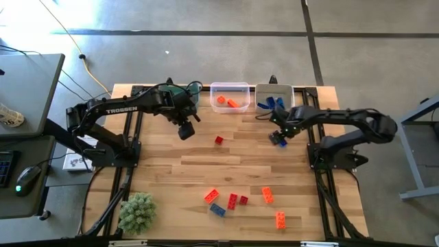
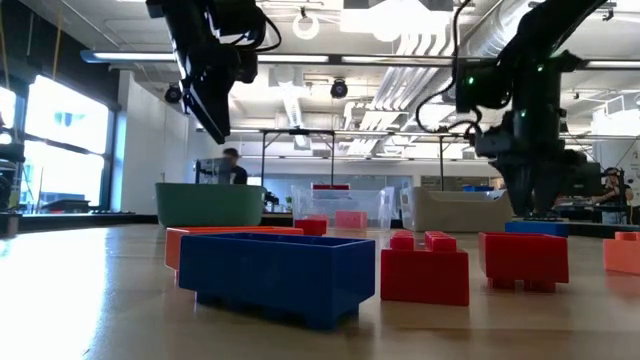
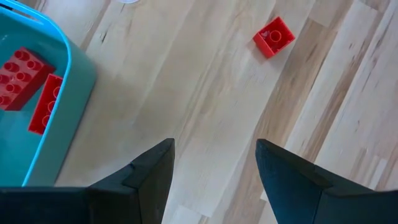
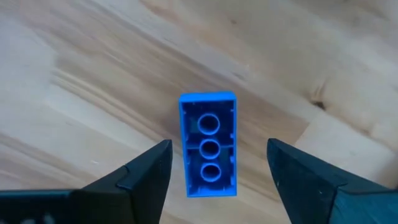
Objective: Sort & place blocks by color
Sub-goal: Put the blue game piece into the white bin
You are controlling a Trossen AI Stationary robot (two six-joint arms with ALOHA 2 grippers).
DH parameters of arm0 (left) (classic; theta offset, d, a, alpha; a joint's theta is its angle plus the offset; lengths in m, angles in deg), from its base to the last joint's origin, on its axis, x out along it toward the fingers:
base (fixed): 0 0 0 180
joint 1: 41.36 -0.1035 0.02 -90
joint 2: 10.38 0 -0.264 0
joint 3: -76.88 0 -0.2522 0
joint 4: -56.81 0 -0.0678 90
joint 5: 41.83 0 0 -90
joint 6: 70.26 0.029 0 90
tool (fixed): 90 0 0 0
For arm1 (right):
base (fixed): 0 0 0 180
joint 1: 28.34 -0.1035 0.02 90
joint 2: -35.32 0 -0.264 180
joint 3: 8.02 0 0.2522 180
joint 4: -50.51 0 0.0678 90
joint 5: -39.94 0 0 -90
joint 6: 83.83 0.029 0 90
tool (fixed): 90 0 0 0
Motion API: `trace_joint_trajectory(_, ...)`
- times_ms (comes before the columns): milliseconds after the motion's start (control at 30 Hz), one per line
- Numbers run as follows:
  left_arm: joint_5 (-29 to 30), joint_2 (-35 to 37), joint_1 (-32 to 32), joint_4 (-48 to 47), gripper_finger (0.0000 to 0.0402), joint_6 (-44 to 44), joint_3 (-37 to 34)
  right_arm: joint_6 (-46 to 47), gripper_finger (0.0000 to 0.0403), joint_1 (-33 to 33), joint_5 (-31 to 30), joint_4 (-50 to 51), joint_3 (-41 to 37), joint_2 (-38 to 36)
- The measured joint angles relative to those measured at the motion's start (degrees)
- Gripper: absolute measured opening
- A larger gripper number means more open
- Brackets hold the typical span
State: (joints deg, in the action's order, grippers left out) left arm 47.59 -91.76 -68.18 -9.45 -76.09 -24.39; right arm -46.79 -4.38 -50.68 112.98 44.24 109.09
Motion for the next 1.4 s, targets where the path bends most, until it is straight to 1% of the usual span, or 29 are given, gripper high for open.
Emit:
trace_joint_trajectory(100, 0.0, 0.0, 0.0, -0.01, 0.0213, 0.0, 0.0, 0.0, 0.0252, 0.0, 1.35, -0.01, 0.0, 3.5)
trace_joint_trajectory(233, 0.0, 0.0, 0.0, 0.0, 0.0213, 0.06, 0.0, 0.0, 0.0252, 0.0, 1.57, -0.53, 0.0, 7.64)
trace_joint_trajectory(333, 0.0, 0.0, -0.01, 0.01, 0.0213, 0.88, 0.0, 0.02, 0.0242, 0.0, 2.21, -1.28, 0.04, 10.22)
trace_joint_trajectory(433, 0.0, -0.02, -0.15, 0.03, 0.0213, 1.05, 0.0, 0.28, 0.0208, 0.04, 3.83, -2.06, 0.26, 11.59)
trace_joint_trajectory(600, -0.02, -0.02, -0.23, 0.03, 0.0213, 1.46, 0.0, 1.8, 0.011, 0.0, 4.72, -2.58, 0.24, 11.78)
trace_joint_trajectory(767, -0.02, -0.02, -0.21, 0.03, 0.0213, 1.51, 0.0, 1.0, 0.0108, 0.0, 5.06, -2.19, 0.92, 11.8)
trace_joint_trajectory(867, -0.02, -0.02, -0.23, 0.09, 0.0213, 1.51, 0.0, 0.2, 0.0108, 0.0, 5.67, -1.51, 2.95, 11.4)
trace_joint_trajectory(967, -0.02, -0.02, -0.21, 0.19, 0.0213, 1.51, 0.0, 0.22, 0.0108, 0.01, 5.63, -2.56, 6.33, 9.34)
trace_joint_trajectory(1067, -0.04, -0.02, -0.21, 0.27, 0.0213, 1.53, 0.0, 1.52, 0.0108, 0.32, 3.64, -1.77, 10.09, 8.1)
trace_joint_trajectory(1167, -0.04, -0.02, -0.21, 0.27, 0.0213, 1.53, 0.0, 1.29, 0.0108, 1.33, -0.34, -2.41, 14.59, 7.24)
trace_joint_trajectory(1233, -0.04, -0.02, -0.21, 0.27, 0.0213, 1.78, 0.0, -0.18, 0.0108, 3.0, -3.45, -1.84, 17.35, 7.28)
trace_joint_trajectory(1400, -0.04, -0.02, -0.21, 0.27, 0.0213, 2.6, 0.0, -4.42, 0.0108, 8.88, -12.03, -4.74, 23.25, 7.22)
